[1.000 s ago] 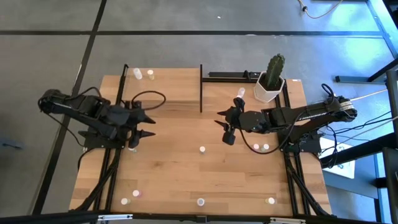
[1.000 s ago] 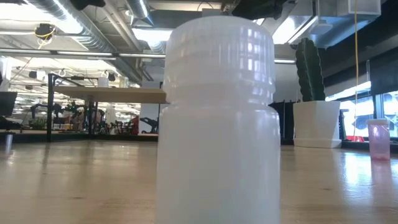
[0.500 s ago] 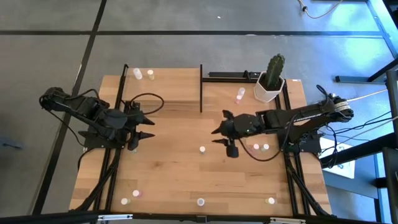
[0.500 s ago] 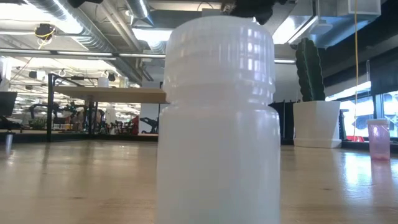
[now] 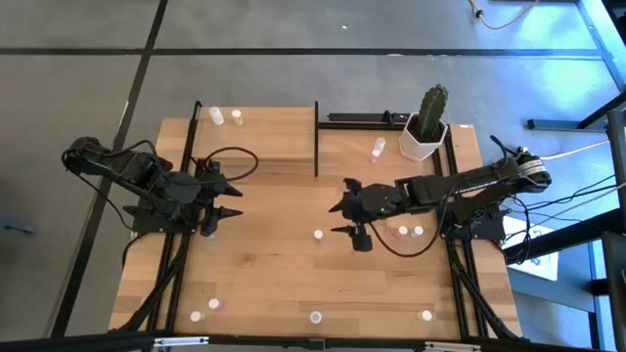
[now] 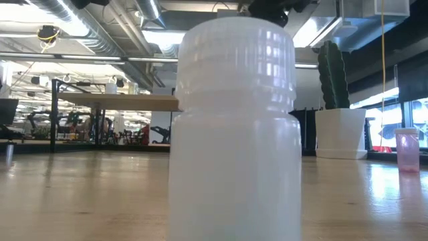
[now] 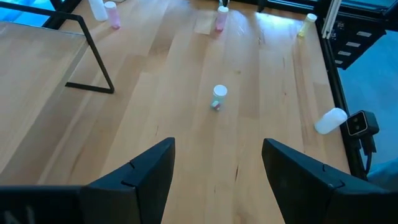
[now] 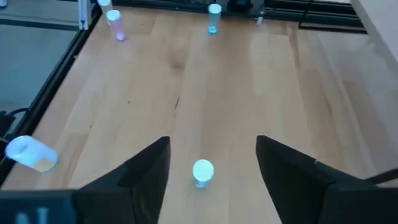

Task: Pick and place medicine bottles onto shelf by color
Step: Put the middle green pill bottle on the shelf

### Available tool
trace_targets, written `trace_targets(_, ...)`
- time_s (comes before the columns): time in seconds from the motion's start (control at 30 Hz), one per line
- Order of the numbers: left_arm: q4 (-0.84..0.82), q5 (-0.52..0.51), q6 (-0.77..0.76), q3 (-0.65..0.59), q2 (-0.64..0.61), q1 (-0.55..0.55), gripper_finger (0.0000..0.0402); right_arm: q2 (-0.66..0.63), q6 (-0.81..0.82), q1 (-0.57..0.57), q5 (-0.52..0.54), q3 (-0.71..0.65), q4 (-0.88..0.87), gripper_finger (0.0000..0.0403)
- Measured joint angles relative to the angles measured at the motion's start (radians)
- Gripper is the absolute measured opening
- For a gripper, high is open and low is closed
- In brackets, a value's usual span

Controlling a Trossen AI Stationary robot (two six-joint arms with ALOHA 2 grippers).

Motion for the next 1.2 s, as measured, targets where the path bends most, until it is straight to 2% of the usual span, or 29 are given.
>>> trace_targets(0.23, 0.0, 0.0, 0.0, 0.0, 0.0, 0.0, 0.0235, 0.126, -0.073, 0.0, -0.036, 0.0, 0.019, 0.0252)
trace_targets(0.7, -0.001, 0.002, 0.007, 0.0, 0.0, 0.0, 0.0235, 0.352, -0.076, -0.012, -0.07, 0.0, 0.139, 0.0252)
trace_targets(1.2, -0.001, 0.001, 0.007, 0.0, 0.0, 0.0, 0.0235, 0.438, -0.092, -0.032, -0.053, 0.0, 0.163, 0.0252)
